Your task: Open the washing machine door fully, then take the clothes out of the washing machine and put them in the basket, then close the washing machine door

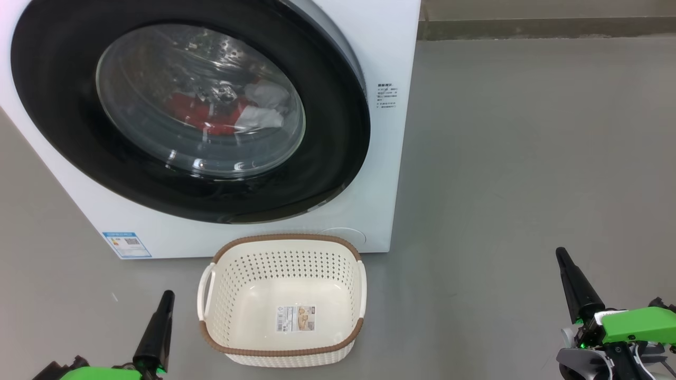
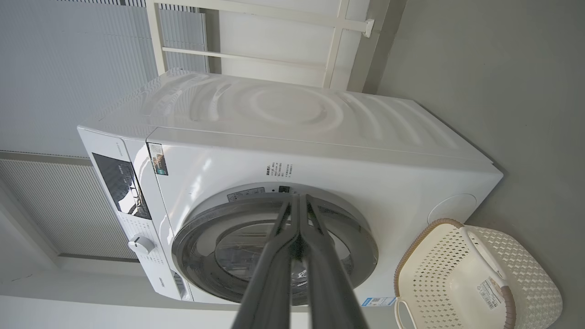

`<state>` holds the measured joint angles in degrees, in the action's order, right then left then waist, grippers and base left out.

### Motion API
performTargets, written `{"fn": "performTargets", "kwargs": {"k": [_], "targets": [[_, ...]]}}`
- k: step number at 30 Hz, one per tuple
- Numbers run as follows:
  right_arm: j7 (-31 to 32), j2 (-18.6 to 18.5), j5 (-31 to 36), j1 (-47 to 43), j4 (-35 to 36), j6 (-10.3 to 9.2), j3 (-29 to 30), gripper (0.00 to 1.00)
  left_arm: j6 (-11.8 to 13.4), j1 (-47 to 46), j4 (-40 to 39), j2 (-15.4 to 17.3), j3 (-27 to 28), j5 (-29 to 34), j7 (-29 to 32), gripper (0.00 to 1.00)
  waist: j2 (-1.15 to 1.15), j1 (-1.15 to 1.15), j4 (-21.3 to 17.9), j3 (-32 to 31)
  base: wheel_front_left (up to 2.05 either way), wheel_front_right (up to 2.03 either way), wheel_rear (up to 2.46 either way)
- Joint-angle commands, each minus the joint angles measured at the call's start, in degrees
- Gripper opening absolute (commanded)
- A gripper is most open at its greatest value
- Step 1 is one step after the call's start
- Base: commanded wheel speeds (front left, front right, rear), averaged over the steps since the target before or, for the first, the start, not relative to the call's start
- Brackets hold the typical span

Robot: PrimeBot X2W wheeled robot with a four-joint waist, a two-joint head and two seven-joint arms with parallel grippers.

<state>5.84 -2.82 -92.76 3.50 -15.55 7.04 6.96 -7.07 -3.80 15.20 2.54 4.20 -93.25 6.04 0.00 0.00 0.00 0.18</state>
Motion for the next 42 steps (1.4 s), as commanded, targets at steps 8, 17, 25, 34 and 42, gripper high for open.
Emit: {"fn": "performTargets", "kwargs": {"k": [8,17,25,34,42], "targets": [[0.3,-0.4,0.25,2.64,1.55,0.45,-0.87,0.0,-0.42,-2.36,-1.17,0.56,2.05,0.86,0.24,0.0,0.0,0.0,0.0,0.0,0.0,0.0,0.0],[0.07,0.08,0.01,0.01,0.0,0.0,0.11,1.0,0.0,-0.01,0.0,-0.13,0.06,0.41,0.0,1.0,0.0,0.0,0.0,0.0,0.0,0.0,0.0],[-0.51,1.05,0.27,-1.91,-2.34,0.01,-0.64,1.0,0.04,1.8,1.91,-0.8,-0.38,0.9,-0.62,1.0,0.0,0.04,0.04,0.02,0.0,0.0,0.0],[-2.07,0.56,2.73,-2.33,-1.79,0.05,-1.92,1.0,0.01,2.35,0.59,-0.31,-0.56,3.78,-2.17,1.0,0.0,0.01,0.2,-0.01,0.0,0.0,0.0],[-3.43,0.12,6.87,-2.53,-1.47,0.08,-3.07,1.0,-0.02,2.77,-0.13,-0.13,-0.8,9.89,-3.52,1.0,0.0,0.0,0.25,0.01,0.0,0.0,0.0]]}}
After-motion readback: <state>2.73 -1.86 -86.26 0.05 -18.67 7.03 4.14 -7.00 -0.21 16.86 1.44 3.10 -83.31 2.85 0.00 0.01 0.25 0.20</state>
